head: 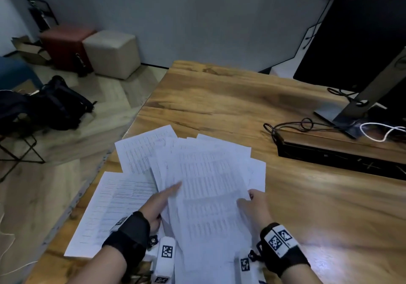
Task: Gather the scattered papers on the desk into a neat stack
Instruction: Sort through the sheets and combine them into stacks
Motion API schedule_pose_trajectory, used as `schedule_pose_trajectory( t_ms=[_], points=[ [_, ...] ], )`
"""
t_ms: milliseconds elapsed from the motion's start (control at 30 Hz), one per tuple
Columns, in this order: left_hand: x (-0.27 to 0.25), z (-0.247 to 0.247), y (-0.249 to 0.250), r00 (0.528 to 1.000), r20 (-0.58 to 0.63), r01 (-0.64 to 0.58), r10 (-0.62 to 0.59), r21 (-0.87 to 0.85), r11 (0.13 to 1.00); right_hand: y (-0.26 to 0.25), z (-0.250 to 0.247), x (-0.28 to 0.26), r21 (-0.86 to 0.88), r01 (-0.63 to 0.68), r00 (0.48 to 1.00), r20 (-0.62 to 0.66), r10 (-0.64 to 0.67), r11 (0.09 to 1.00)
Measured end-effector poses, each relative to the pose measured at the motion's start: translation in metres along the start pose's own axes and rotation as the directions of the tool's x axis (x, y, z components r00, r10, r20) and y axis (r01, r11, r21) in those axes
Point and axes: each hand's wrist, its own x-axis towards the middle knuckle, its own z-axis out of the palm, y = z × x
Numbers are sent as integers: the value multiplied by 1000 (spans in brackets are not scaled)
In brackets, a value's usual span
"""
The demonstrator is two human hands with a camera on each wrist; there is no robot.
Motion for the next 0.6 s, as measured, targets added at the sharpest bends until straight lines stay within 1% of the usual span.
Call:
schedule_pose_trajectory(
  t_ms=[33, 67, 100, 133, 167, 200, 267, 300, 333, 433, 533, 600],
  points=[
    [3, 1, -2, 1000, -29, 5, -3, 63, 998, -4, 3, -2, 12, 8, 1000, 19, -8, 1000],
    [6, 1, -3, 998, -61, 10, -4, 109, 994, -7, 5, -4, 1, 38, 999, 6, -38, 999],
    [7, 0, -5, 996, -88, 25, -13, 132, 991, -11, 3, -4, -63, 54, 998, -41, -57, 997],
    [8, -1, -6, 995, -96, 39, -26, 140, 989, -13, -3, 0, -198, 54, 990, -118, -78, 979],
    [8, -3, -7, 995, -95, 45, -34, 126, 991, -14, -8, 3, -361, -6, 979, -192, -68, 933],
    [8, -6, -8, 995, -92, 44, -34, 114, 993, -16, -12, 6, -467, -79, 965, -259, -50, 881],
    [8, -12, -12, 996, -89, 40, -29, 121, 992, -14, -12, 16, -501, -257, 936, -343, 83, 826],
    [9, -16, -15, 995, -90, 43, -32, 127, 991, -13, -7, 20, -493, -297, 928, -352, 125, 818],
    [8, -18, -18, 996, -85, 41, -30, 136, 990, -14, -2, 24, -489, -307, 928, -346, 141, 817],
    [8, -22, -26, 997, -82, 22, -12, 131, 991, -14, 9, 44, -409, -307, 929, -326, 176, 859],
    [7, -24, -29, 998, -62, 20, -13, 119, 993, -21, 4, 54, -160, -278, 936, -268, 229, 947],
    [6, -26, -29, 999, -50, 26, -21, 109, 994, -26, -3, 58, -10, -263, 945, -206, 256, 965]
  ],
)
